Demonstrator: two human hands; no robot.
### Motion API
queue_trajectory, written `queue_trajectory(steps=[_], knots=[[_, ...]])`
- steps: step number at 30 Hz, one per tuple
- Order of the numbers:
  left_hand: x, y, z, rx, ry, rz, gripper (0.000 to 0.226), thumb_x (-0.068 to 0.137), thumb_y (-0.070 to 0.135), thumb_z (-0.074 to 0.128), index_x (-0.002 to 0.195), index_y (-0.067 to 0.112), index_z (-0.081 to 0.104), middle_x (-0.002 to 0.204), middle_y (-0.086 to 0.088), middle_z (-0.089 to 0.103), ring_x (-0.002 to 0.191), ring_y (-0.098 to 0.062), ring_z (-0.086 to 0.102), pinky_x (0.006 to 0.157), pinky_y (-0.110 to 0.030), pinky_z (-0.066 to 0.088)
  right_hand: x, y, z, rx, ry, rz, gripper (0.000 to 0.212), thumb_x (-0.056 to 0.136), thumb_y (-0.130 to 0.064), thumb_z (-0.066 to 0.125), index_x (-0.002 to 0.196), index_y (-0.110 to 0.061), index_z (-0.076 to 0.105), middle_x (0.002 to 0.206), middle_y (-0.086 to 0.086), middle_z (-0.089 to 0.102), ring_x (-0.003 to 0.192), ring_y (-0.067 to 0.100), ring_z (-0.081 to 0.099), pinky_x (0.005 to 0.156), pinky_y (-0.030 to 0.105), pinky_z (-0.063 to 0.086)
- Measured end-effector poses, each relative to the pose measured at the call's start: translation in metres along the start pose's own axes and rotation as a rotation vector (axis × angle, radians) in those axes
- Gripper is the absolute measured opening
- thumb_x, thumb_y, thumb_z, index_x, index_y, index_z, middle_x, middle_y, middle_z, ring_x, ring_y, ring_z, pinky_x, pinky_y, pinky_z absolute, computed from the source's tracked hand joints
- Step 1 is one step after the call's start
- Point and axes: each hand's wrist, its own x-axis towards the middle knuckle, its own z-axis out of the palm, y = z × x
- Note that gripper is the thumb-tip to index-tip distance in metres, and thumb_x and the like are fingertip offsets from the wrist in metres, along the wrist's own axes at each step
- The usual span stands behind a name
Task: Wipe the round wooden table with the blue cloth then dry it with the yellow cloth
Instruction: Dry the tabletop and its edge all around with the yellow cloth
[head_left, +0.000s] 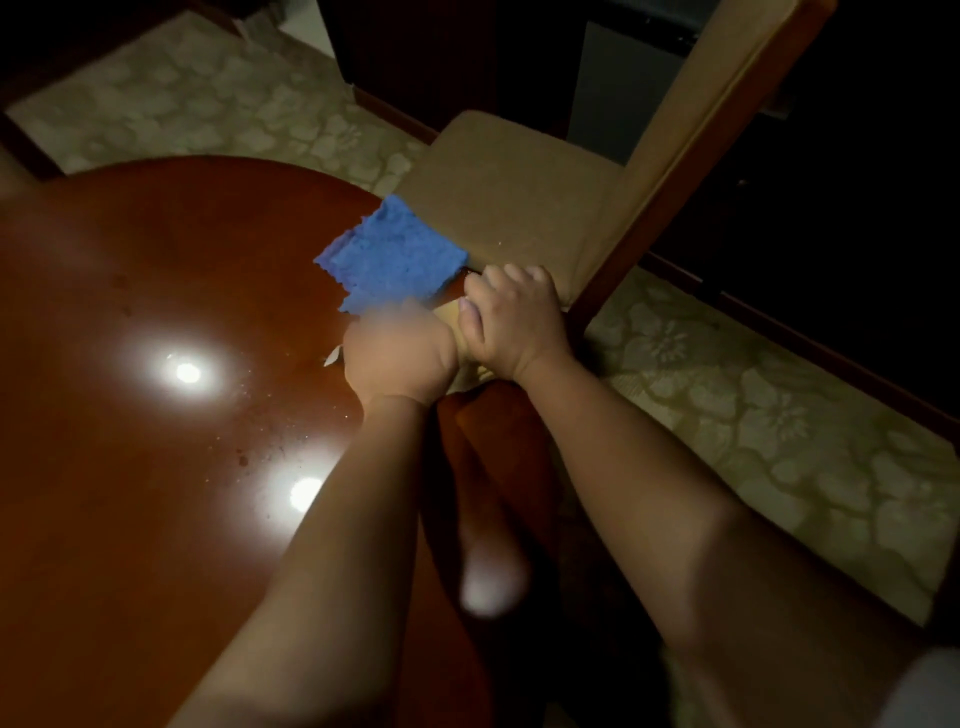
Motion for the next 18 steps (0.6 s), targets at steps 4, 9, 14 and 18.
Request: queue_trajectory(steps=[4, 9, 14, 18], knots=[[-0.033, 0.003, -0.018, -0.05, -0.028, 0.053, 0.029, 0.076, 0.026, 0.041, 0.056, 0.006, 0.052, 0.052, -0.013, 0.052, 0.046, -0.03, 0.048, 0.049, -0.028, 0.022, -0.044, -0.017, -0.022, -0.02, -0.043, 0.075, 0.029, 0.08, -0.034, 0.039, 0.068, -0.013, 0.054, 0.067, 0.01, 0.056, 0.064, 0.029, 0.055, 0.063, 0.037, 0.041], [-0.11, 0.011, -0.058, -0.094, -0.08, 0.069, 0.03, 0.075, 0.027, 0.039, 0.056, 0.009, 0.053, 0.052, -0.01, 0.053, 0.046, -0.029, 0.049, 0.045, -0.028, 0.032, -0.119, -0.049, -0.06, -0.038, -0.098, 0.066, 0.03, 0.083, -0.036, 0.037, 0.069, -0.013, 0.052, 0.069, 0.009, 0.054, 0.066, 0.029, 0.053, 0.065, 0.037, 0.039], [-0.178, 0.011, -0.09, -0.094, -0.113, 0.054, 0.031, 0.074, 0.027, 0.038, 0.057, 0.009, 0.055, 0.053, -0.009, 0.055, 0.048, -0.028, 0.051, 0.046, -0.028, 0.034, -0.181, -0.079, -0.085, -0.048, -0.07, 0.035, 0.03, 0.082, -0.035, 0.039, 0.069, -0.012, 0.053, 0.068, 0.008, 0.054, 0.063, 0.029, 0.051, 0.061, 0.038, 0.039], [-0.19, 0.01, -0.095, -0.102, -0.089, 0.087, 0.032, 0.076, 0.029, 0.038, 0.058, 0.009, 0.056, 0.054, -0.008, 0.056, 0.048, -0.028, 0.051, 0.046, -0.029, 0.033, -0.194, -0.087, -0.09, -0.097, -0.038, 0.041, 0.031, 0.082, -0.034, 0.04, 0.07, -0.011, 0.056, 0.069, 0.009, 0.055, 0.063, 0.029, 0.051, 0.061, 0.037, 0.038]])
